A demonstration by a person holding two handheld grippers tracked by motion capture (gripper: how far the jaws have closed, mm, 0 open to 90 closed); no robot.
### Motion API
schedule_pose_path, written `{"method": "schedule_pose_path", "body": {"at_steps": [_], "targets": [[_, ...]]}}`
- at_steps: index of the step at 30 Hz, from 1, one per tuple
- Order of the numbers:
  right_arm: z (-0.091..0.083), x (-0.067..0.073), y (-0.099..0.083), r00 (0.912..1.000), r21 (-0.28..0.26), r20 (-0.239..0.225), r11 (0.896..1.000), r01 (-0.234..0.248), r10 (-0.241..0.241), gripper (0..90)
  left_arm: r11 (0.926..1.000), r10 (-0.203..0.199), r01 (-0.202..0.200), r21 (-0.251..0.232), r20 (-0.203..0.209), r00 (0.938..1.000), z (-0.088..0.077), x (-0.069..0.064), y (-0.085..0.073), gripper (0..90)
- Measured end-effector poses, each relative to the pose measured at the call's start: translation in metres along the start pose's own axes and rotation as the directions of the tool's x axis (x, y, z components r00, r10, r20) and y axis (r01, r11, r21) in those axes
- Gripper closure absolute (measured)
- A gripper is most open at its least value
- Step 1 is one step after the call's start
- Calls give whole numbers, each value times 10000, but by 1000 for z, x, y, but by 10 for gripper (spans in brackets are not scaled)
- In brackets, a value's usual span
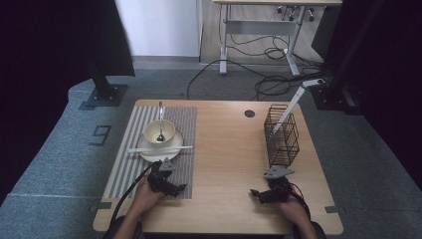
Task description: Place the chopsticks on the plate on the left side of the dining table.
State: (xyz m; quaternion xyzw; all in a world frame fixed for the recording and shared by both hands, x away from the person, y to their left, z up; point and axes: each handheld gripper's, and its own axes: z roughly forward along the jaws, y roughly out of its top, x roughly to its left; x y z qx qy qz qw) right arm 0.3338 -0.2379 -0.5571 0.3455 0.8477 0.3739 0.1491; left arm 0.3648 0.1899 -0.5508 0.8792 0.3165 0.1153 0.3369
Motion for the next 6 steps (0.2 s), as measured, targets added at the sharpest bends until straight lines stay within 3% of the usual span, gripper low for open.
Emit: {"method": "schedule_pose_path", "body": {"at_steps": [6], "targets": [[0, 0, 0, 10000, 4, -2, 10000, 6, -6, 101, 10000, 9, -9, 26, -17, 10000, 0, 0, 0, 0]]}}
